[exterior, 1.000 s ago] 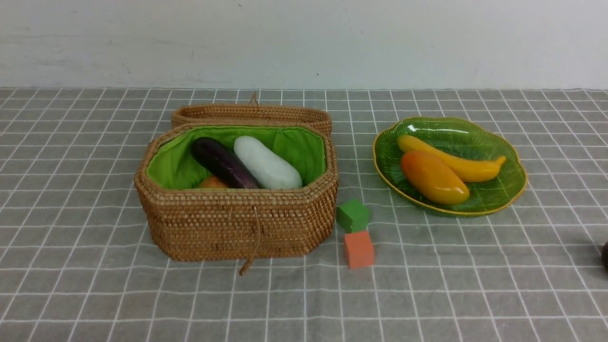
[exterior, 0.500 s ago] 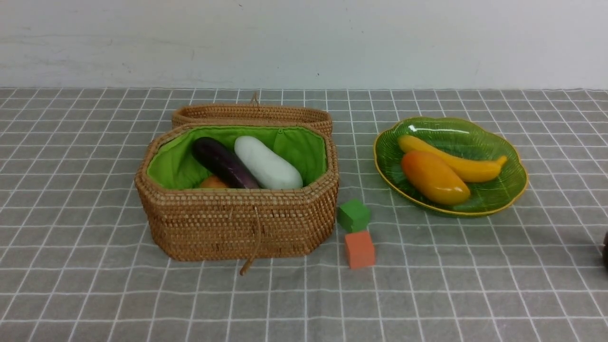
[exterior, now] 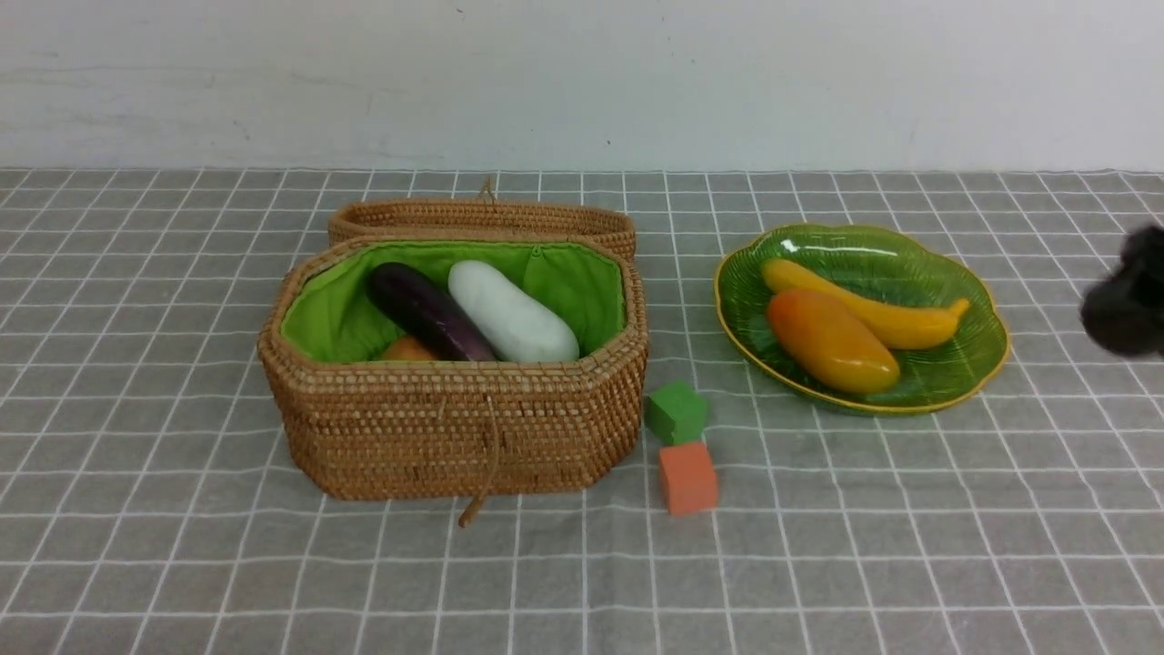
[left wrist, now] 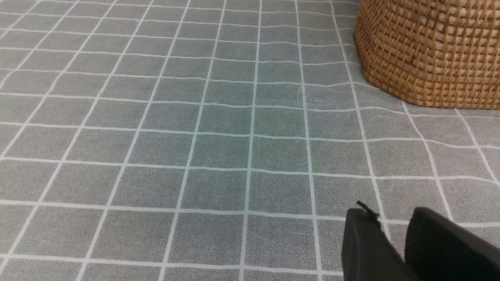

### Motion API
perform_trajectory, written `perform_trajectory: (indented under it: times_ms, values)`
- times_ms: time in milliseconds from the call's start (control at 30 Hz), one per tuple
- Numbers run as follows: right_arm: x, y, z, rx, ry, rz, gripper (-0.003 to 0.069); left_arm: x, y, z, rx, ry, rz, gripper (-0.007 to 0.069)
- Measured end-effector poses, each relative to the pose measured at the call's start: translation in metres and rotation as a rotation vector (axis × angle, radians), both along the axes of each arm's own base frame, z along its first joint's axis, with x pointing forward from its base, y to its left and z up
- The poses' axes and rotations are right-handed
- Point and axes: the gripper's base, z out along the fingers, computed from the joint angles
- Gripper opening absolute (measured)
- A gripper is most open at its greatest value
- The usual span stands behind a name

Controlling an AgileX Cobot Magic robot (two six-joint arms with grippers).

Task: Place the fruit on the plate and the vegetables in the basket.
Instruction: Use the right arm to grab a mangosteen and put it into the right plate

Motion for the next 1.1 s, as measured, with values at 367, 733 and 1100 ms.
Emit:
perform_trajectory:
  times_ms: [367,733,1100]
  values:
    - [0.048,0.065,-0.032,-0.058,-0.121,0.113,0.0564,0.000,0.000,0.000,0.000,0.000,0.000,0.0165]
    - [0.063,0.063,-0.103,0.016,0.093,0.088,0.0653,0.000,0.000,0.000,0.000,0.000,0.000,0.0176]
    - [0.041,0.053,-0.056,-0.055,0.082,0.112,0.0643,0.000,0.000,0.000,0.002,0.000,0.000,0.0183]
